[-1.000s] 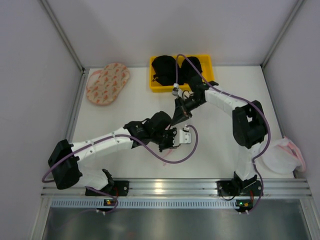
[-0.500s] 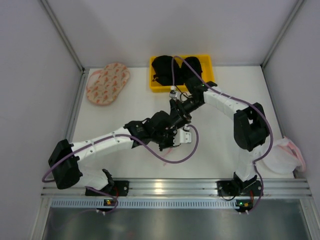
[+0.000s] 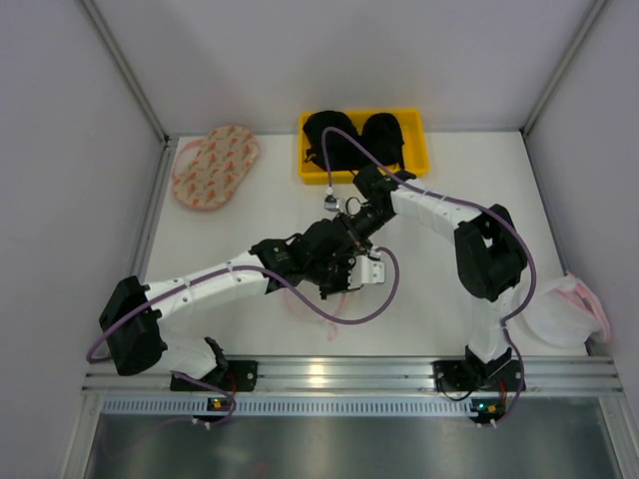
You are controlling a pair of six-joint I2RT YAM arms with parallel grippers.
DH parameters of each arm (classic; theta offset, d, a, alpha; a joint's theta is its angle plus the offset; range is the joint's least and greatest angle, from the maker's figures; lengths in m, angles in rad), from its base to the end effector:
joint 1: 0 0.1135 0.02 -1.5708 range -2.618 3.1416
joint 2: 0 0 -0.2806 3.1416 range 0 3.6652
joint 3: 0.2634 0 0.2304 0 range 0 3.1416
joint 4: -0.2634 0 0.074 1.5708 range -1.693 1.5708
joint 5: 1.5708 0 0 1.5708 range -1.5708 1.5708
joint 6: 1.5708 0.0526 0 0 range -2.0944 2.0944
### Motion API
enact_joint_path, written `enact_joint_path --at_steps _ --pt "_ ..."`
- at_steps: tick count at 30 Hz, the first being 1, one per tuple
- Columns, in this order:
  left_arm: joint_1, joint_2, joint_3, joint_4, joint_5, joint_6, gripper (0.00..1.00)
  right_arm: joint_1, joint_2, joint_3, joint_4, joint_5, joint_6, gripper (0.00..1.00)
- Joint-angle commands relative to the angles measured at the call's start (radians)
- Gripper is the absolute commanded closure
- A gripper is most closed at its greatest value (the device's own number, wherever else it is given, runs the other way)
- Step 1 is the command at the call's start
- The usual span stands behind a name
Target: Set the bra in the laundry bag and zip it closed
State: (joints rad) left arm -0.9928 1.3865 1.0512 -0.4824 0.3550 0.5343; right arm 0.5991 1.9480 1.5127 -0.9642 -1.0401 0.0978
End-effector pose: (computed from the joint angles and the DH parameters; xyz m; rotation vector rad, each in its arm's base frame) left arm 0.1391 -0.2468 0.2828 1.7911 1.6238 -0.6380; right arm 0.2779 0.2447 0.2358 0.7560 -2.4459 -1.4511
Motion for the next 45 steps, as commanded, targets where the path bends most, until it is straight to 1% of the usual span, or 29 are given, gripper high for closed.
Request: enact_joint_path --at_steps 1,5,9,13,17,18,19,20,22,23,25,28,29,30,33,35,39,42,43,44,45 --pt "-0.007 -0.035 -0.008 0.005 0.050 0.018 1.00 -0.038 0.023 0.067 0.007 -0.002 -0.012 1.00" --pt "-0.038 -0.055 -0.036 -0.021 0.071 0.018 1.00 -0.076 0.066 0.115 0.019 0.005 -0.017 1.00" --pt "-0.082 -0.069 -0.071 -0.027 0.064 0.001 1.00 -0.110 0.106 0.135 0.068 0.005 -0.010 1.00" --pt "-0.109 -0.080 -0.102 -0.038 0.075 -0.017 1.00 -0.116 0.141 0.179 0.076 -0.009 -0.012 1.00" --pt "-0.116 -0.092 -0.129 -0.053 0.084 -0.005 1.00 -0.117 0.157 0.219 0.084 -0.005 -0.010 1.00" --pt "-0.116 -0.090 -0.128 -0.051 0.076 -0.004 1.00 -0.116 0.155 0.231 0.081 -0.005 -0.006 0.98" --pt "-0.116 -0.087 -0.122 -0.051 0.046 -0.007 1.00 -0.114 0.151 0.236 0.071 -0.003 -0.004 0.91" --pt "-0.116 -0.072 -0.115 -0.051 0.026 -0.014 1.00 -0.116 0.146 0.236 0.058 0.003 -0.006 0.75" --pt "-0.112 -0.046 -0.079 -0.050 -0.005 -0.026 1.00 -0.120 0.108 0.224 0.044 0.034 -0.016 0.55" --pt "-0.109 -0.038 -0.051 -0.050 -0.005 -0.036 1.00 -0.124 0.091 0.209 0.030 0.046 -0.021 0.41" --pt "-0.096 -0.024 -0.036 -0.042 -0.013 -0.045 1.00 -0.139 0.040 0.199 0.007 0.090 -0.046 0.32" --pt "-0.080 -0.017 -0.017 -0.013 -0.016 -0.037 1.00 -0.171 -0.014 0.172 -0.034 0.136 -0.089 0.25" --pt "-0.076 -0.012 -0.011 -0.009 -0.014 -0.034 1.00 -0.180 -0.023 0.144 -0.041 0.137 -0.087 0.25" --pt "-0.066 -0.006 0.003 -0.008 -0.013 -0.027 1.00 -0.192 -0.035 0.130 -0.053 0.129 -0.121 0.25" --pt "-0.047 0.006 0.013 -0.010 -0.002 -0.007 1.00 -0.179 -0.041 0.083 -0.064 0.039 -0.106 0.26" --pt "-0.038 0.011 0.020 -0.010 0.001 0.006 1.00 -0.156 -0.043 0.066 -0.071 -0.009 -0.104 0.26" --pt "-0.012 0.022 0.035 -0.010 0.004 0.018 1.00 -0.072 -0.032 0.026 -0.068 -0.017 -0.102 0.27" --pt "0.008 0.026 0.044 -0.012 0.010 0.023 1.00 -0.041 -0.018 0.000 -0.061 -0.005 -0.104 0.36" --pt "0.013 0.025 0.044 -0.010 0.013 0.026 1.00 -0.036 -0.014 -0.002 -0.059 0.000 -0.104 0.41" --pt "0.013 0.023 0.040 -0.010 0.019 0.027 1.00 -0.035 0.000 0.007 -0.057 -0.001 -0.104 0.51" --pt "0.013 0.019 0.036 -0.012 0.025 0.029 1.00 -0.036 0.009 0.017 -0.062 -0.001 -0.104 0.55"
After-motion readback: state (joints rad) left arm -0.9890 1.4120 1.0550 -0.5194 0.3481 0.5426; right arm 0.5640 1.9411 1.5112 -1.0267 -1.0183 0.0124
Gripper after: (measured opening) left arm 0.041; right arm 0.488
